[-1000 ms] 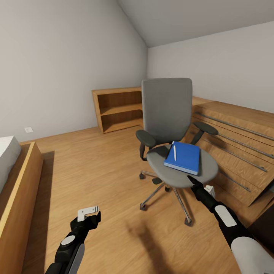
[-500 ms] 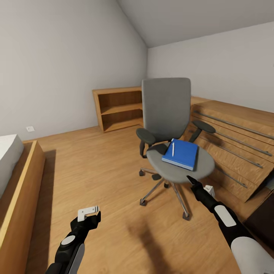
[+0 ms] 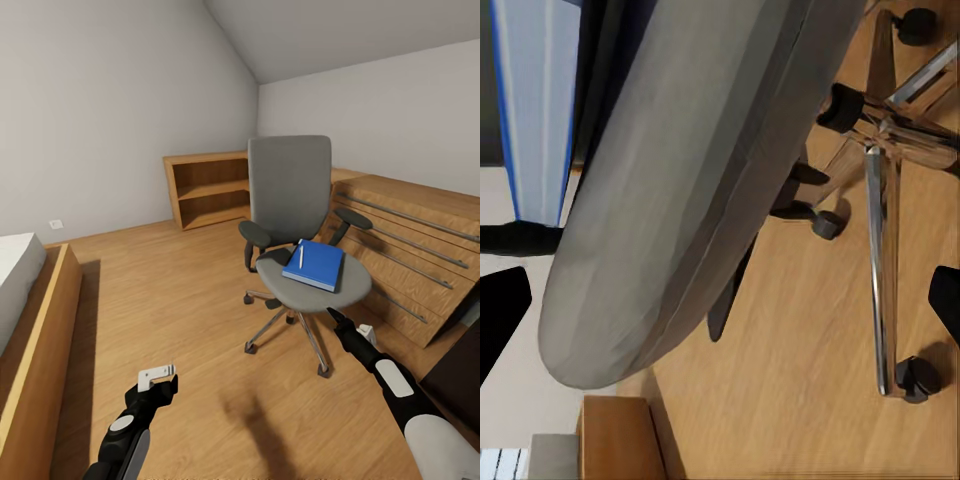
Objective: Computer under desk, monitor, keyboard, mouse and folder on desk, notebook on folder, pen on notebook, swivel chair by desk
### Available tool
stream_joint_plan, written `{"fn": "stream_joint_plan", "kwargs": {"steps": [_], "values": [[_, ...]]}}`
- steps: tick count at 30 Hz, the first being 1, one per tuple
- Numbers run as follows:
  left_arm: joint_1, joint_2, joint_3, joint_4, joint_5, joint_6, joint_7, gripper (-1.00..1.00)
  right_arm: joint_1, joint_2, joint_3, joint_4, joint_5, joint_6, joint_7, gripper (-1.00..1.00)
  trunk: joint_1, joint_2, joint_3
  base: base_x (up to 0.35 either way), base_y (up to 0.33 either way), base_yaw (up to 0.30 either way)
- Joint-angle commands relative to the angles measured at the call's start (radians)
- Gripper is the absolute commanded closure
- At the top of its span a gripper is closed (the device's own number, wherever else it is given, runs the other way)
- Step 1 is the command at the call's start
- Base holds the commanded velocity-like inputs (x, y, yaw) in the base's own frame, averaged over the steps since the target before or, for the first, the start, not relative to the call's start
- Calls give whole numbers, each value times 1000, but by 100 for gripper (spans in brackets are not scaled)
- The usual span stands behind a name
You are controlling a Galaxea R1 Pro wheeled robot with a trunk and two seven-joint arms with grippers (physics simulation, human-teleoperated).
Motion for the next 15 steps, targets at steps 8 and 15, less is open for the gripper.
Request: {"fn": "stream_joint_plan", "kwargs": {"steps": [8, 15], "values": [[0, 1, -2, -1, 11, 3, 8, -100, -1, 0, -3, 0, -2, 9, 2, -100, -3, 1, 18, -21, 0, 0], [0, 1, -2, -2, 11, 3, 9, -100, -1, 0, -3, 0, 12, 9, 4, -100, -5, 2, 38, -1, 0, 0]]}}
